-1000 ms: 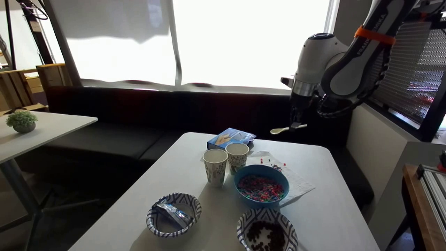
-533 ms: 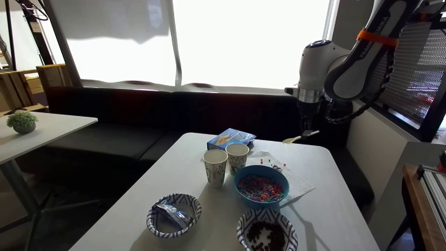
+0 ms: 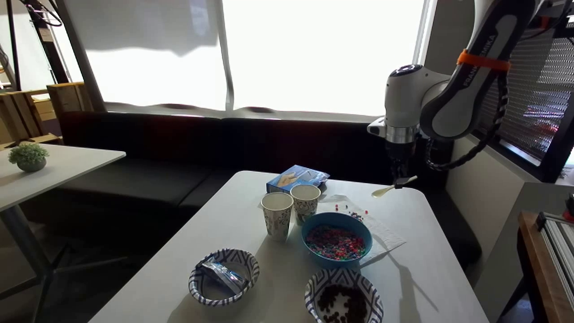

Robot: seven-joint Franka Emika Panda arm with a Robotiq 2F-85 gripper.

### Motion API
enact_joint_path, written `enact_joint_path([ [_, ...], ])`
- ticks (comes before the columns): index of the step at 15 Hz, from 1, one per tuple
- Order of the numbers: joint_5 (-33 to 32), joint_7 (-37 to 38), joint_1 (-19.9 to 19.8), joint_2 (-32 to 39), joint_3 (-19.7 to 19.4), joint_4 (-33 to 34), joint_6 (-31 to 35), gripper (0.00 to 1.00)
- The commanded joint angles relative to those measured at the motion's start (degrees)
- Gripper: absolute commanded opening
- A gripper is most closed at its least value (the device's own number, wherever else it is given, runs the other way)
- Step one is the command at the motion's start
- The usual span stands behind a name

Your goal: Transfer a spoonful of contents from the blue bowl onto the paper towel

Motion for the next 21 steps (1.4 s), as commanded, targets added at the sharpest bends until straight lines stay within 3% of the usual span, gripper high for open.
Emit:
enact_joint_path([
  [1, -5.2, 1.4, 2.4, 3.8, -2.0, 2.1, -3.2, 0.03],
  [9, -12.1, 3.5, 2.9, 8.4, -2.1, 5.2, -2.3, 0.03],
  [21, -13.3, 6.2, 3.2, 10.7, -0.6, 6.9, 0.8, 0.03],
])
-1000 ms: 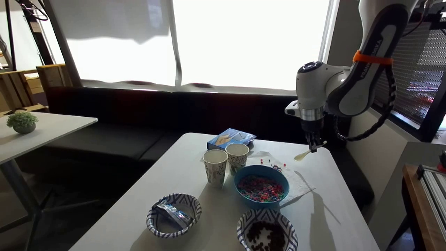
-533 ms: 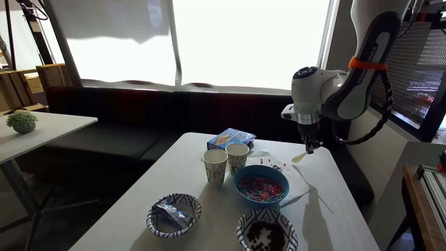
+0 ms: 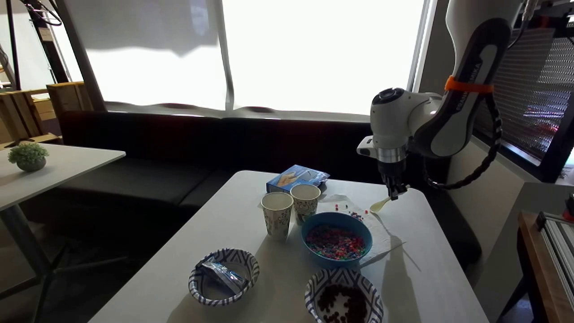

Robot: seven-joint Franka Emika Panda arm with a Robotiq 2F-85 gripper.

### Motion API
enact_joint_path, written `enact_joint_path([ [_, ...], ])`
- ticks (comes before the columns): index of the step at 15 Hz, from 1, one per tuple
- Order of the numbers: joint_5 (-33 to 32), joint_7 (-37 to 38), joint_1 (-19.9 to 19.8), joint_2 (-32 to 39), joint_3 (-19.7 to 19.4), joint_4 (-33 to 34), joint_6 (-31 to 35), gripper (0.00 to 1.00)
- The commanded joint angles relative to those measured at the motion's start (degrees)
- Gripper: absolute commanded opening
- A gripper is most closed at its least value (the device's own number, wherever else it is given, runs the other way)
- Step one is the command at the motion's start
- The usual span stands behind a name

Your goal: Transfer a spoonful of contents from the blue bowl onto the paper towel

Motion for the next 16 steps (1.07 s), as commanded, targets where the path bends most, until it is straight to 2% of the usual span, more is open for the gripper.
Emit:
enact_joint_path([
  [1, -1.4, 2.6, 0.1, 1.8, 0.0, 1.1, 2.5, 0.03],
  [9, 0.1, 2.1, -0.6, 3.0, 0.6, 1.0, 8.3, 0.03],
  [16, -0.4, 2.2, 0.3, 3.1, -0.4, 0.4, 12.0, 0.03],
])
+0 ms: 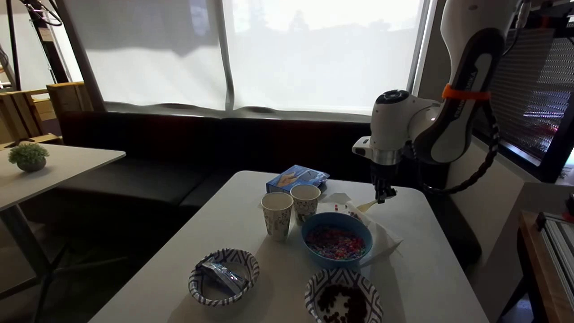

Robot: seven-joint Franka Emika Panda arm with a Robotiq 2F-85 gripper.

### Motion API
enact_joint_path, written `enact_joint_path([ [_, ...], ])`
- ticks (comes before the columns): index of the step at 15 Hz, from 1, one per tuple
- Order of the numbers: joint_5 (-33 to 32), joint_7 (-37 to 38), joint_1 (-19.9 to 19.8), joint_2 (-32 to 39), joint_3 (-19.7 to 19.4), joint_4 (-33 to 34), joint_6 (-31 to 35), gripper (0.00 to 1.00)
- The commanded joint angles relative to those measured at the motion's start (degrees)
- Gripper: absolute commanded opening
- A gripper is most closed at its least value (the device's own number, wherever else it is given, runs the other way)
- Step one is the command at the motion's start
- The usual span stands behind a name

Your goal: Transfer a spoonful of contents from the blue bowl onto the paper towel

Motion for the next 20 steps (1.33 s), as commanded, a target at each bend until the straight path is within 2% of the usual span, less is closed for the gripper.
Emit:
enact_joint_path([
  [1, -0.7, 1.1, 0.6, 0.4, -0.7, -0.2, 1.8, 0.03],
  [7, 0.1, 0.3, -0.2, -1.3, -0.1, -1.1, 1.3, 0.03],
  [20, 1.0, -1.9, -5.8, -5.4, 5.6, -4.6, 6.3, 0.03],
])
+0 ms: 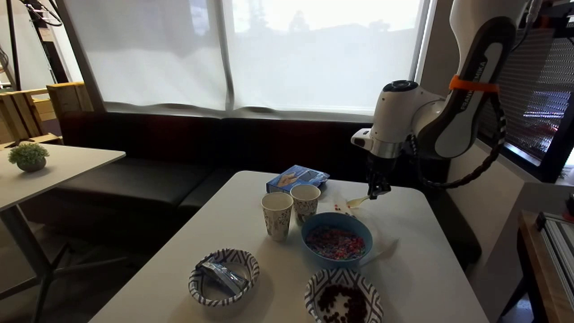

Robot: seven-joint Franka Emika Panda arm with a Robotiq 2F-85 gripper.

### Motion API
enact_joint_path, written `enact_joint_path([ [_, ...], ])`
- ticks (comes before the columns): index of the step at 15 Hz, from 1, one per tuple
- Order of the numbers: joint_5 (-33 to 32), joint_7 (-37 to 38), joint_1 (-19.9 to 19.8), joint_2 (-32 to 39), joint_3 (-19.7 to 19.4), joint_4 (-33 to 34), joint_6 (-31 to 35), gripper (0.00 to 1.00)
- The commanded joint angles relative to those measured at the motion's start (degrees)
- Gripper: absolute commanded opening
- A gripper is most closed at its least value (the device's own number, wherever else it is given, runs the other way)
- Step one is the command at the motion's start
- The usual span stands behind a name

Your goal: Transfer a spoonful of contents from the blue bowl onto the paper towel

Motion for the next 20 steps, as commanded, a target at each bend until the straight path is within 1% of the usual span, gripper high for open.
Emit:
enact_joint_path([
  [1, 0.7, -1.6, -2.5, -2.1, 2.0, -2.5, 2.0, 0.03],
  [4, -0.2, -1.3, -2.7, -2.8, 2.0, -3.0, 3.2, 0.03],
  [5, -3.0, 0.2, 0.0, -3.1, -1.1, -2.4, 3.9, 0.03],
  [6, -5.2, 0.7, 1.8, -3.3, -3.3, -2.0, 4.5, 0.03],
  [7, -8.5, 1.6, 4.9, -3.6, -6.6, -1.5, 5.1, 0.03],
  [8, -10.6, 1.8, 6.5, -3.9, -8.3, -1.6, 5.3, 0.03],
  [10, -18.1, 3.7, 12.8, -4.3, -15.1, -0.1, 5.8, 0.03],
  [12, -25.1, 6.2, 17.7, -4.4, -19.9, 1.1, 5.8, 0.03],
  [14, -32.6, 9.7, 22.0, -4.3, -23.5, 2.5, 5.7, 0.03],
  [16, -40.5, 14.5, 25.5, -4.1, -25.7, 4.1, 5.5, 0.03],
  [18, -47.7, 19.7, 27.5, -4.3, -25.9, 5.3, 4.8, 0.03],
  [20, -55.1, 25.0, 28.5, -4.8, -24.6, 6.3, 3.5, 0.03],
])
